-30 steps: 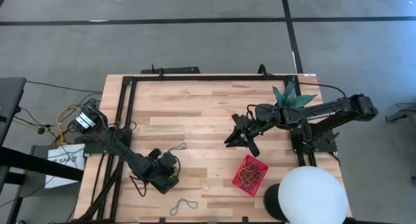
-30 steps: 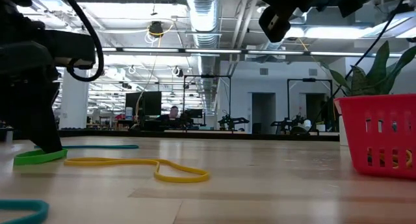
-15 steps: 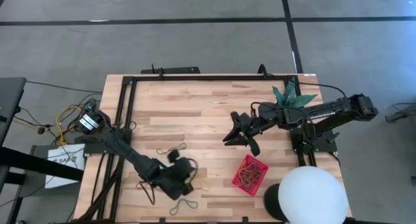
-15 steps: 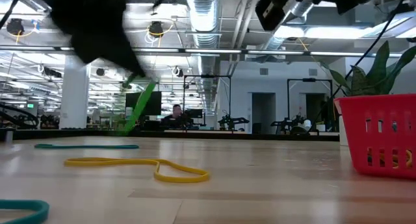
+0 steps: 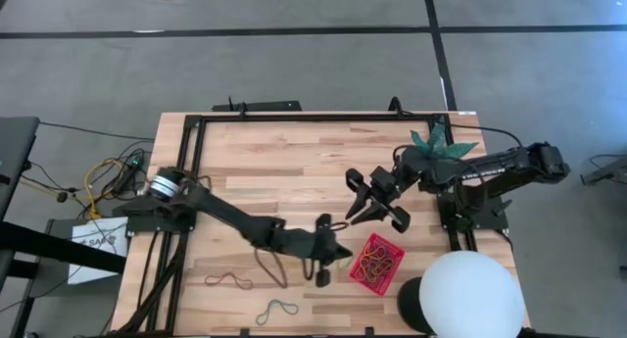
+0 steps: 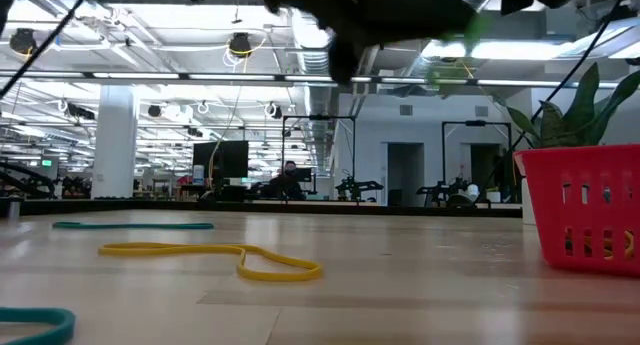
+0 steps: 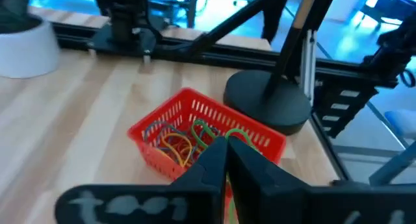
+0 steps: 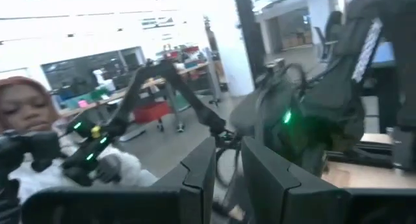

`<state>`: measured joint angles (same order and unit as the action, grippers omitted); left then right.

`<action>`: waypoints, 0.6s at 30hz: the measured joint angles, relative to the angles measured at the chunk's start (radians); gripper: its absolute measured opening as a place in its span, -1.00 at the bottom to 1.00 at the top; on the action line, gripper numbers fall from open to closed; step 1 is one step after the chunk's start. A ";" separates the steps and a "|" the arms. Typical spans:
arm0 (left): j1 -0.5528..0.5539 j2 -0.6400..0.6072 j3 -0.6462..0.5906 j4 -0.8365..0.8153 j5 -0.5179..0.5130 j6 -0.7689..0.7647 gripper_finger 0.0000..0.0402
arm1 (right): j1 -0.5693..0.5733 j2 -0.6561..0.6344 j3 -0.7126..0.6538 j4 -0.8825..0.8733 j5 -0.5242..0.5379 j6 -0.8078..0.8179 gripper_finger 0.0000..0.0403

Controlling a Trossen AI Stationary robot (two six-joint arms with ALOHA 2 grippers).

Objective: Pick and place items into bin
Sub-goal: Put the green rubber band into the red bin

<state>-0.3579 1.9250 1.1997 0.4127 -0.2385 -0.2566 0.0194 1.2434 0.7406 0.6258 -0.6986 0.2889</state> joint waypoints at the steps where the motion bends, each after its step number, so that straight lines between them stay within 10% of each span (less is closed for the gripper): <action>1: 0.011 0.031 0.025 0.000 0.018 0.004 -1.00 | -0.008 -0.001 0.000 -0.010 0.005 0.000 -0.65; 18: 0.063 0.418 0.574 -0.347 0.147 0.056 -1.00 | -0.156 0.006 0.000 -0.123 0.058 0.001 -0.65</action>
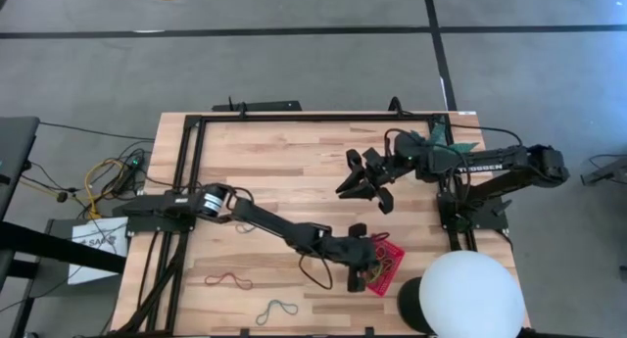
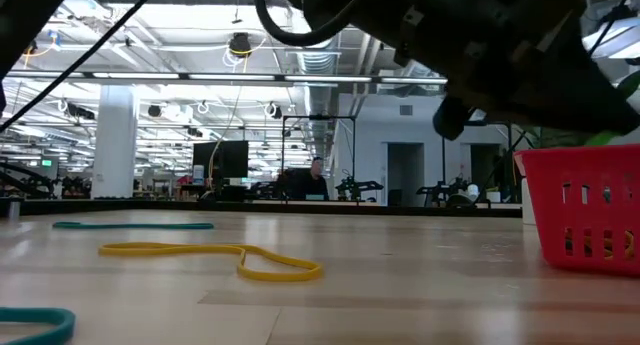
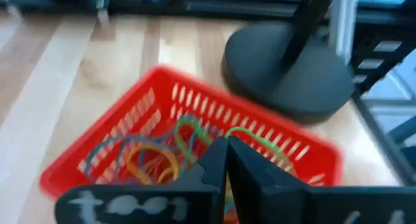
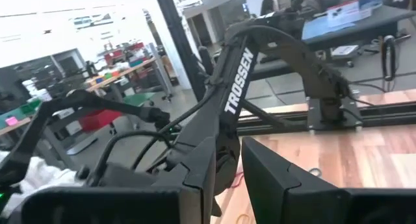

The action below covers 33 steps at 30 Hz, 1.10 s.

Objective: Pick and place items into bin
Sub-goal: Put the green rubber band into the red bin, then put the yellow rubber band into the red bin

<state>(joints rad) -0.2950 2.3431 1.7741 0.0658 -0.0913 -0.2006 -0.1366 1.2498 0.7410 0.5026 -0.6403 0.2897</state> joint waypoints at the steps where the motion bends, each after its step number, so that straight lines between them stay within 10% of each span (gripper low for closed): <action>1: 0.003 0.000 0.007 -0.019 0.000 0.004 -1.00 | -0.003 0.000 0.000 0.000 0.010 0.000 -0.65; 22: 0.009 -0.116 0.012 -0.385 -0.013 -0.089 -0.55 | 0.017 0.000 0.000 -0.060 0.089 -0.033 -0.65; 33: -0.131 -0.415 0.014 -1.069 -0.420 -0.372 -0.55 | 0.018 -0.001 0.000 -0.226 0.066 -0.036 -0.65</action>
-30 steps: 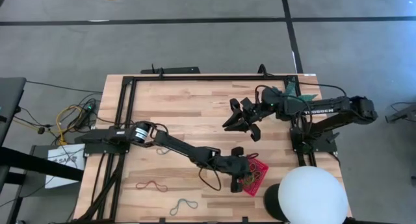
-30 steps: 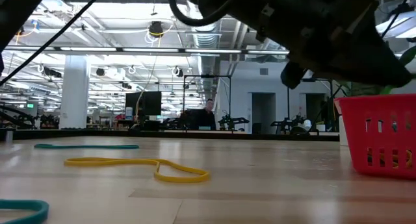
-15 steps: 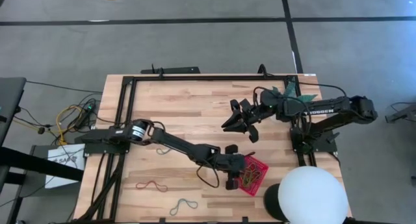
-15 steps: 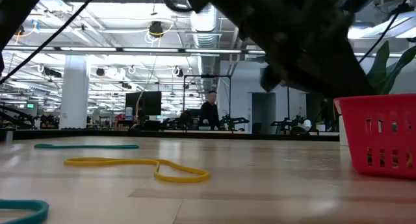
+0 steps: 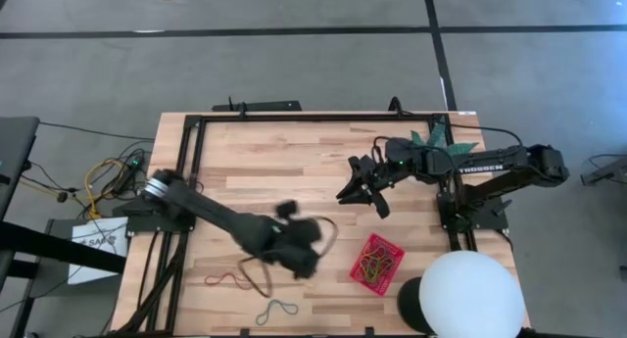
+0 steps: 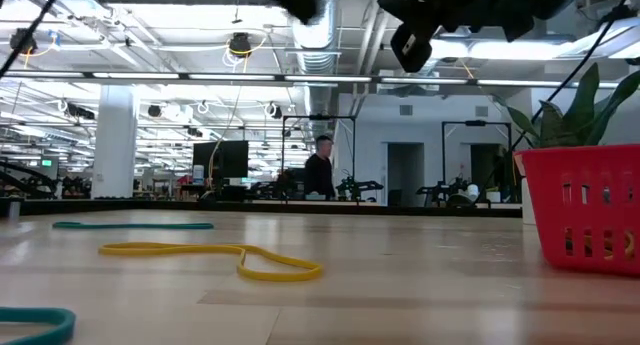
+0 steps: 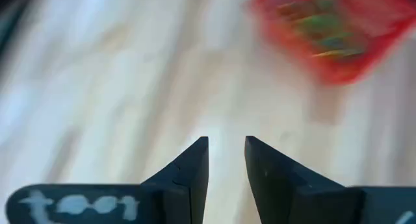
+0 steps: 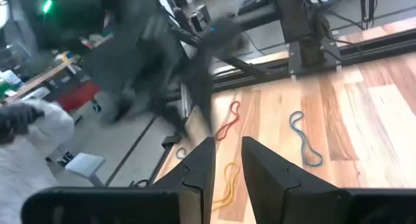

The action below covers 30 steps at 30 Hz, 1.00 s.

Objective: Pick and place items into bin
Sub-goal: Put the yellow rubber band into the red bin

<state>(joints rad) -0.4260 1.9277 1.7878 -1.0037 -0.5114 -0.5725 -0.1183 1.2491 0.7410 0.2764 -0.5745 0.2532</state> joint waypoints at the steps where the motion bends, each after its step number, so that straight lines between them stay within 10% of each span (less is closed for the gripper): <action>1: -0.017 -0.031 0.000 -0.087 -0.039 -0.062 -0.55 | 0.004 0.000 0.000 -0.004 0.001 -0.002 -0.65; 13: -0.203 -0.195 -0.001 -0.547 -0.382 -0.476 -0.55 | 0.220 0.057 0.009 -0.127 0.322 -0.157 -0.65; 30: -0.230 -0.396 -0.455 -0.464 -0.357 -0.854 -0.55 | 0.459 0.613 0.502 -0.467 0.519 -0.121 -0.65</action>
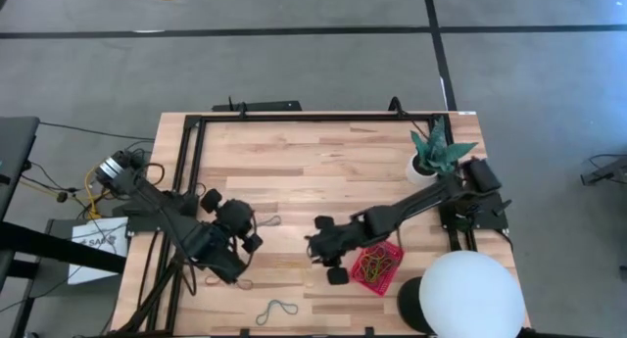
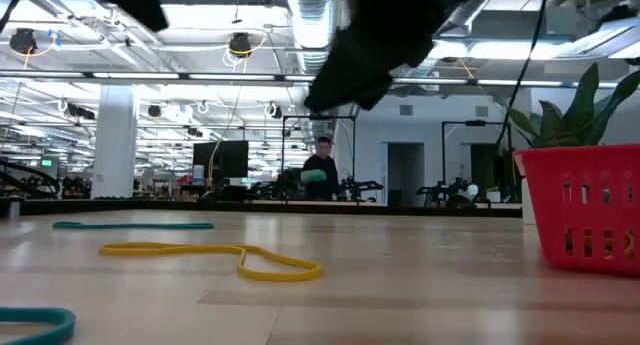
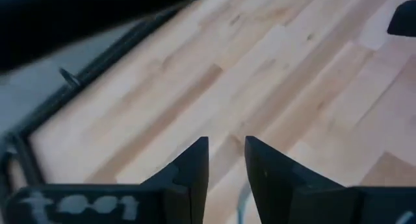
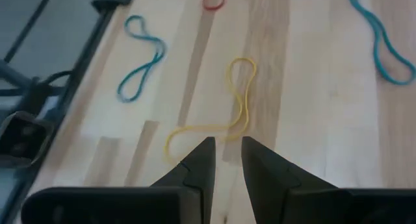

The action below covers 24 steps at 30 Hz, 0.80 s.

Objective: Pick and place items into bin
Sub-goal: Put the yellow rubber band into the red bin

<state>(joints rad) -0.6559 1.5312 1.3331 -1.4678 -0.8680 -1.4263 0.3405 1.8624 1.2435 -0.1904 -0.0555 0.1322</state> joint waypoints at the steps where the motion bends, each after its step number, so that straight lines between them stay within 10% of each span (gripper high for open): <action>1: -0.011 -0.011 -0.046 0.036 -0.001 -0.015 -0.55 | 0.002 0.028 0.022 0.006 0.021 0.000 -0.65; 12: -0.048 -0.018 -0.377 0.532 -0.037 -0.057 -0.55 | -0.007 0.260 0.168 -0.021 0.060 0.044 -0.65; 24: -0.043 -0.018 -0.415 0.569 -0.112 -0.080 -0.55 | -0.008 0.303 0.197 -0.012 0.054 0.076 -0.65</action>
<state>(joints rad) -0.6991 1.5127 0.9176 -0.8984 -0.9800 -1.5058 0.3329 2.1654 1.4406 -0.2023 -0.0017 0.2085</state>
